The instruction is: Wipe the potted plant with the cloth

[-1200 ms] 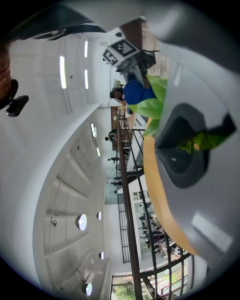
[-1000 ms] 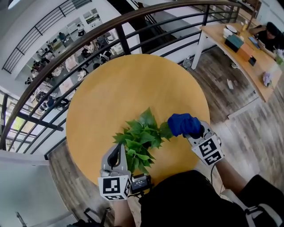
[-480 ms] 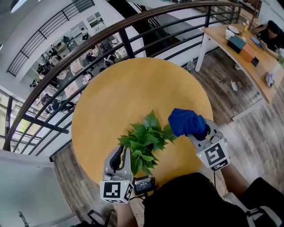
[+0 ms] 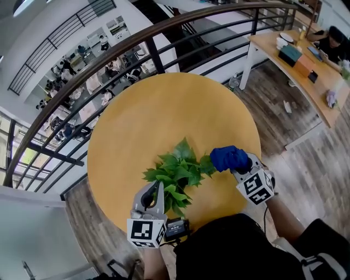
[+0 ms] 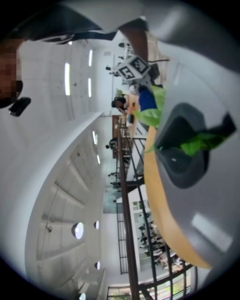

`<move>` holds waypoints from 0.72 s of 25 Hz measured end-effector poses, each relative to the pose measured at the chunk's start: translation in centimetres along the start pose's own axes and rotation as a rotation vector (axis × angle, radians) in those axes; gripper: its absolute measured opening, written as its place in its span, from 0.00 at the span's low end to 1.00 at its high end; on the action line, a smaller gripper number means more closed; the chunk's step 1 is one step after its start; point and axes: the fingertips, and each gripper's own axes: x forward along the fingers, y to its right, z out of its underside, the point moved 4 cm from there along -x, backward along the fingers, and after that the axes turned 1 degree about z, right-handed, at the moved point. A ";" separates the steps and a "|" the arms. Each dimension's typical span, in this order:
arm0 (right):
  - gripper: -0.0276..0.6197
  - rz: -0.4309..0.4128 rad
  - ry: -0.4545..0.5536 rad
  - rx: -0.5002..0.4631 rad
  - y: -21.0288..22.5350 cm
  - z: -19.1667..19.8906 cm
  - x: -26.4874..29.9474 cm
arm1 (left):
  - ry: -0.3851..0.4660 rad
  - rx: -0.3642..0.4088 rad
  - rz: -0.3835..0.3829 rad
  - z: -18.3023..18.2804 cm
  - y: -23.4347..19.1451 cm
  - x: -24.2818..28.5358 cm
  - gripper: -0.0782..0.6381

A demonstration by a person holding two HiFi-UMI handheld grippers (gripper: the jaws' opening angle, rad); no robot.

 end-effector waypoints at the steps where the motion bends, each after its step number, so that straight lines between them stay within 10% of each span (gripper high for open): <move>1: 0.27 0.026 -0.025 0.006 0.9 0.8 0.0 | 0.000 -0.002 -0.001 -0.1 -0.1 0.0 0.11; 8: 0.27 0.159 0.091 0.044 4.6 -1.3 -2.8 | -0.001 0.000 -0.001 -0.1 -0.1 0.1 0.11; 13: 0.27 0.044 0.251 0.030 1.4 -6.7 -3.7 | 0.007 -0.011 -0.004 -0.1 0.2 0.0 0.11; 18: 0.27 -0.090 0.161 -0.003 -3.1 -5.0 -0.5 | 0.008 -0.012 0.003 -0.2 0.3 0.0 0.11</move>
